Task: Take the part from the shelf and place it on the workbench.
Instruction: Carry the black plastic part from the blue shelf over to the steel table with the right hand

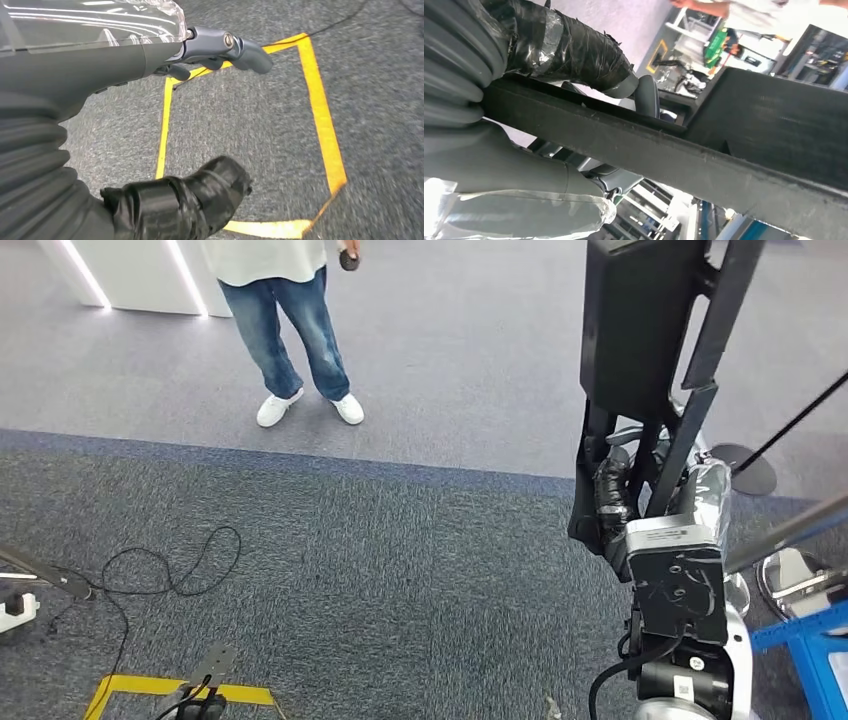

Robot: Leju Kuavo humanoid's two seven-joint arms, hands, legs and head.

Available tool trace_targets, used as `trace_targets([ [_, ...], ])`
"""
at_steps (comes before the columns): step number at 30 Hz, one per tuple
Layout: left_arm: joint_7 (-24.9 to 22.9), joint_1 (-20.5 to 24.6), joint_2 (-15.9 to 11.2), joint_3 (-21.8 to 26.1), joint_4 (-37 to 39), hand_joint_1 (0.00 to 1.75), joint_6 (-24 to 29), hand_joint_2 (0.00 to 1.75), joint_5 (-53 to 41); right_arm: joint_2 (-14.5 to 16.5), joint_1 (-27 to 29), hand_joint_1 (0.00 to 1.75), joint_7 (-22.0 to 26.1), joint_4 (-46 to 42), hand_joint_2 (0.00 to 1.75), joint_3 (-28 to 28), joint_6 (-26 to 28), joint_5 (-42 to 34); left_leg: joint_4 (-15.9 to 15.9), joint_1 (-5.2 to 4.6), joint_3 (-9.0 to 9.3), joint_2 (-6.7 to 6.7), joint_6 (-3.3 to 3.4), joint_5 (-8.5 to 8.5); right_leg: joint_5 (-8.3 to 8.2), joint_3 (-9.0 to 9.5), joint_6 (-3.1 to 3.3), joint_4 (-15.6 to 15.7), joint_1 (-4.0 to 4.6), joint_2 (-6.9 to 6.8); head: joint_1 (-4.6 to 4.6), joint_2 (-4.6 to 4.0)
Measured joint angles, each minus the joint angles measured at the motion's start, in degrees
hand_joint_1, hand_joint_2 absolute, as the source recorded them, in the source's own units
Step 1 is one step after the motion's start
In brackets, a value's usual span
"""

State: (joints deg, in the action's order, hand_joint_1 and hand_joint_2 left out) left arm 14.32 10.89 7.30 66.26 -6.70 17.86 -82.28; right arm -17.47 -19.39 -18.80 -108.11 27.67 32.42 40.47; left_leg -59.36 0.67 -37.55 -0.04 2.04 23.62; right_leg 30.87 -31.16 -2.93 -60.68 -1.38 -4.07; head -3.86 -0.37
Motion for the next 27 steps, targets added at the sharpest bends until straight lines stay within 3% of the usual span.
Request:
trace_targets([
  [1,0.0,0.1,0.0,0.1,0.0,0.00,0.0,1.75,0.0,0.0,0.1,1.75,-0.1,-0.2,1.75,0.0,0.1,0.2,0.0,0.01,0.08,-0.59,0.28,0.02,1.70,-1.73,0.09,-3.5,0.02,1.84,0.16,-0.01],
  [3,0.0,0.3,0.0,0.2,0.0,0.00,0.0,1.75,-0.1,-0.1,0.5,1.75,-0.2,-0.4,1.75,0.0,0.2,0.6,0.0,-0.24,0.14,-1.97,0.76,0.06,4.70,-6.40,0.51,-11.8,0.34,3.71,0.34,0.00],
  [4,0.0,0.3,0.0,0.2,0.0,0.00,0.0,1.75,-0.1,-0.1,0.7,1.75,-0.3,-0.4,1.75,0.0,0.2,0.6,0.0,-0.41,0.19,-2.77,0.84,0.08,4.84,-8.11,0.76,-14.2,0.54,3.94,0.34,0.00],
  [5,0.0,0.3,0.0,0.3,0.0,0.00,0.0,1.75,-0.1,-0.1,0.8,1.75,-0.3,-0.4,1.75,0.0,0.2,0.6,0.0,-0.57,0.28,-3.61,0.86,0.09,3.74,-8.78,1.09,-14.3,0.73,4.10,0.33,0.00],
  [7,0.0,0.3,0.0,0.4,0.0,0.00,0.0,1.75,-0.1,-0.1,0.9,1.75,-0.4,-0.6,1.75,0.0,0.2,0.6,0.0,-0.72,0.52,-5.33,0.86,0.10,-1.07,-7.04,1.95,-8.2,1.14,5.42,0.33,0.00],
  [9,0.0,0.4,0.1,0.5,0.0,0.00,0.0,1.75,-0.2,-0.1,0.9,1.75,-0.3,-0.9,1.75,0.0,0.3,0.7,0.0,-0.75,0.51,-6.83,0.77,0.09,-4.51,-4.30,2.70,-0.8,1.36,8.29,0.31,0.01],
  [10,0.0,0.5,0.2,0.5,0.0,0.00,0.0,1.75,-0.3,-0.2,0.9,1.75,-0.3,-1.0,1.75,0.0,0.3,0.7,0.0,-0.66,0.37,-7.51,0.64,0.04,-5.08,-3.57,2.89,1.1,1.46,9.23,0.31,0.02],
  [11,0.0,0.5,0.2,0.6,0.0,0.00,0.0,1.75,-0.3,-0.2,0.9,1.75,-0.3,-1.1,1.75,0.0,0.3,0.7,0.1,-0.56,0.22,-8.21,0.41,-0.04,-4.94,-3.31,3.01,1.8,1.55,9.33,0.31,0.01],
  [13,0.0,0.3,0.2,0.6,0.0,0.00,0.0,1.75,-0.5,-0.2,0.9,1.75,-0.4,-1.4,1.75,0.0,0.3,0.7,0.5,-0.46,0.05,-9.54,-0.22,-0.34,-5.10,-2.72,3.17,2.4,1.56,7.90,0.30,0.01],
  [14,0.0,0.1,0.2,0.6,0.0,0.00,0.0,1.75,-0.5,-0.2,0.9,1.75,-0.3,-1.5,1.75,0.0,0.3,0.6,0.5,-0.60,0.01,-9.10,-0.47,-0.23,-5.29,-2.20,3.28,3.0,1.40,7.09,0.27,0.00],
  [15,0.0,0.1,0.2,0.6,0.0,0.00,0.0,1.75,-0.5,-0.2,0.8,1.75,-0.3,-1.7,1.75,0.0,0.4,0.5,-0.4,-0.80,-0.37,-7.65,-0.71,0.42,-5.50,-1.63,3.39,3.6,1.24,6.24,0.14,0.01],
  [17,0.0,0.2,0.2,0.6,0.0,0.00,0.0,1.75,-0.6,-0.2,0.9,1.75,0.2,-2.1,1.75,0.0,1.0,-0.4,-5.5,-0.97,-2.60,-3.25,-1.21,3.42,-5.65,-0.87,3.60,4.4,1.19,4.48,-0.03,-0.01],
  [18,0.0,0.3,0.2,0.6,0.0,0.00,0.0,1.75,-0.6,-0.2,1.0,1.75,0.5,-2.2,1.75,0.0,1.3,-1.1,-9.2,-0.87,-4.44,-1.73,-1.56,5.25,-5.54,-0.72,3.69,4.5,1.24,3.54,-0.13,0.00],
  [20,0.0,0.3,0.2,0.7,0.0,0.00,0.0,1.75,-0.6,-0.2,1.3,1.75,1.1,-2.4,1.75,0.0,1.8,-2.5,-14.1,-0.45,-6.89,-0.61,-2.18,6.81,-5.23,-0.65,3.65,4.3,1.21,1.68,-0.16,0.01],
  [21,0.0,0.3,0.2,0.7,0.0,0.00,0.0,1.75,-0.6,-0.2,1.4,1.75,1.3,-2.4,1.75,0.0,1.9,-2.9,-13.7,-0.20,-6.62,-0.32,-2.45,6.11,-5.04,-0.63,3.50,4.2,1.13,0.77,-0.16,0.01],
  [24,0.0,0.3,0.2,1.0,0.0,0.00,0.0,1.75,-0.6,-0.2,1.4,1.75,1.3,-2.8,1.75,0.0,2.0,-3.3,-3.4,0.06,-0.97,2.53,-2.78,1.73,-4.08,-0.55,2.63,3.2,0.99,-1.48,-0.17,0.00],
  [26,0.0,0.3,0.2,1.2,0.0,0.00,0.0,1.75,-0.6,-0.2,1.5,1.75,1.4,-3.2,1.75,0.0,1.9,-3.3,-0.2,-0.20,0.77,3.62,-1.90,1.10,-3.51,-0.45,1.95,2.7,1.22,-2.59,0.01,-0.01],
  [27,0.0,0.3,0.3,1.3,0.1,0.00,0.0,1.75,-0.6,-0.2,1.5,1.75,1.5,-3.3,1.75,0.0,1.9,-3.3,-0.3,-0.39,0.74,3.12,-1.27,1.17,-3.35,-0.33,1.64,2.7,1.32,-3.13,0.08,-0.01],
])
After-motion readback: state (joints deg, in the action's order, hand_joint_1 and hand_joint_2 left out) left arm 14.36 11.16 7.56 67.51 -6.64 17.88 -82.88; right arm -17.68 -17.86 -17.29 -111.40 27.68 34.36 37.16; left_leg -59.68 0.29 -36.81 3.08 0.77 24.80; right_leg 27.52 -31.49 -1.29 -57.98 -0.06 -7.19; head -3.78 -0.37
